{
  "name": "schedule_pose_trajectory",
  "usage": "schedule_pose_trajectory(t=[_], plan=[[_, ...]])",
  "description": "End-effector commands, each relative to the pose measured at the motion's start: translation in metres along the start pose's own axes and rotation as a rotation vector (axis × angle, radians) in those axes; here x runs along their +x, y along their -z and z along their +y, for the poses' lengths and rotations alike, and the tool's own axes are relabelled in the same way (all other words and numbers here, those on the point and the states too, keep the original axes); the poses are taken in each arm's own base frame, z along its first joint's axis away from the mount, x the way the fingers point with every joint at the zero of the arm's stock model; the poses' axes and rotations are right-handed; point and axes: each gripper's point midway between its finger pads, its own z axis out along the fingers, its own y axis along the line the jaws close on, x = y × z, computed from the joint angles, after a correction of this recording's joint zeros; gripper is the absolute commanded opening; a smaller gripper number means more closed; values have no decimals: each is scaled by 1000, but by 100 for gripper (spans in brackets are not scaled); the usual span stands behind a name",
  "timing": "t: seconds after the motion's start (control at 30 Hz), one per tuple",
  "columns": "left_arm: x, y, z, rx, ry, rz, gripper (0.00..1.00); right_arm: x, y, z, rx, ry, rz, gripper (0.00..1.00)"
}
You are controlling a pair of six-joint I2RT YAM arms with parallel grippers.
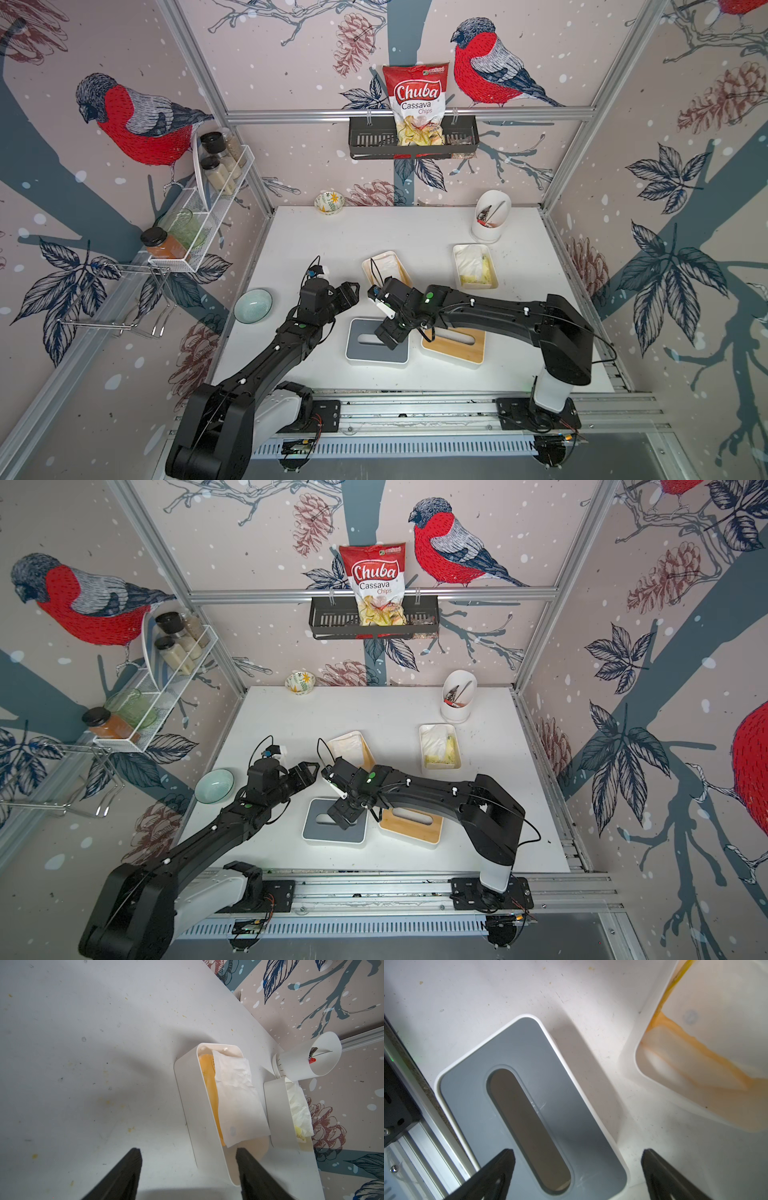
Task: Put the tissue paper into the tissue box
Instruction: Pick up the box lid from the center of the board.
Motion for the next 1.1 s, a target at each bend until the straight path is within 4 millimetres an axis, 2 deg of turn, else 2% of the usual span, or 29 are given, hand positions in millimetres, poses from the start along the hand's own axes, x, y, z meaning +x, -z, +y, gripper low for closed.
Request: schedule_pose_trajectory(t=[0.0,0.1,0.33,0.47,0.77,1.07], plan=[[-7,1,-7,50,-2,-26,67,-5,-7,8,-14,30,5,100],[-5,0,-3,59,17,-23,62,-7,-14,10,-12,37,16,100],[-5,-1,3,54,29,-21,61,-7,-31,9,-3,46,54,100],[-6,-1,6,54,33,-17,61,-6,-42,7,5,48,73,95],[-9,4,7,53,37,-37,56,-11,-48,-3,5,20,62,76],[-9,6,9,49,40,-45,49,-26,-38,-11,-25,-42,17,53]])
